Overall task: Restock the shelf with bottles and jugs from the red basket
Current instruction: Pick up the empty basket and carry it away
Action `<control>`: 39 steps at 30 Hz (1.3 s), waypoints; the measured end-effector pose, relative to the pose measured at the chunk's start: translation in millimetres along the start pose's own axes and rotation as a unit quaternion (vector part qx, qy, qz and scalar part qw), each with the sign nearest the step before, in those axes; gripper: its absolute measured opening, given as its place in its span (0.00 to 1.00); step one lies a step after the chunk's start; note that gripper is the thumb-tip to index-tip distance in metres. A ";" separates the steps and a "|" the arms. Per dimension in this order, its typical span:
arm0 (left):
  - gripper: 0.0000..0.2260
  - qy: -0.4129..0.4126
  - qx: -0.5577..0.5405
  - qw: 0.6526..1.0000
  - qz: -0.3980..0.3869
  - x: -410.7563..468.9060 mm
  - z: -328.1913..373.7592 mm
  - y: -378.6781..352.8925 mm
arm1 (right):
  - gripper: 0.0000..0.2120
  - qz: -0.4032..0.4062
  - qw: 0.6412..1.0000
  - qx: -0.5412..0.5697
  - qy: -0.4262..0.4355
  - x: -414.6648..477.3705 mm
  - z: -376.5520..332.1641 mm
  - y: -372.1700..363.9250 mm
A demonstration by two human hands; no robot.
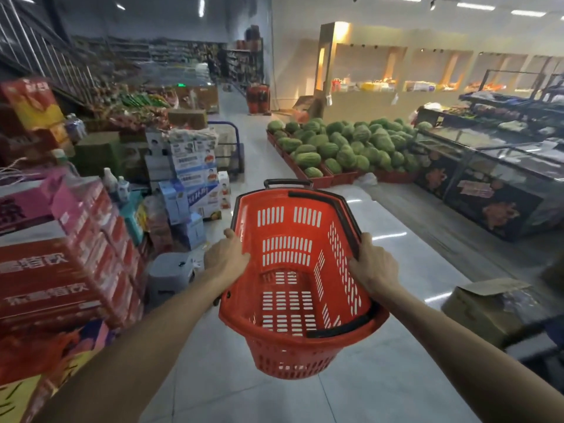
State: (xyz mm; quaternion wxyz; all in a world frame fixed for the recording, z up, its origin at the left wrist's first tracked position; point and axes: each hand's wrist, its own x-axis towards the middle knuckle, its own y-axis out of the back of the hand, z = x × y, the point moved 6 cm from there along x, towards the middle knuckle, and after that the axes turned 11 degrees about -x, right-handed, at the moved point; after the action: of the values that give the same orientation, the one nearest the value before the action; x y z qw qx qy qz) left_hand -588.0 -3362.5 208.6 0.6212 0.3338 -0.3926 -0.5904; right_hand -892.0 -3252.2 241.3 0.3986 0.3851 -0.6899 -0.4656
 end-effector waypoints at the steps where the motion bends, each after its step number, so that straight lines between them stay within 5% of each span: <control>1: 0.30 0.003 0.001 1.000 -0.002 20.7 2.6 -10.7 | 0.21 -0.003 1.000 0.005 -0.005 21.1 2.0 -11.6; 18: 0.29 0.068 0.003 0.997 -0.037 359.3 41.7 -207.4 | 0.16 -0.100 0.986 0.077 -0.110 392.7 45.6 -230.9; 32: 0.25 0.184 -0.086 0.969 -0.142 581.3 -41.7 -379.8 | 0.27 -0.158 0.970 0.090 -0.159 601.8 13.1 -432.4; 39: 0.26 0.248 -0.166 0.934 -0.196 651.9 -90.8 -499.6 | 0.20 -0.226 0.934 0.141 -0.237 662.6 47.2 -566.6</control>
State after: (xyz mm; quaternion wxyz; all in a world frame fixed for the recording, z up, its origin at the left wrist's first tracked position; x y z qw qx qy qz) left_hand -746.9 -4056.0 -211.7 0.6171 0.4323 -0.0489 -0.6557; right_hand -1099.6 -3987.3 -181.6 0.0492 0.4616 -0.7179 -0.5188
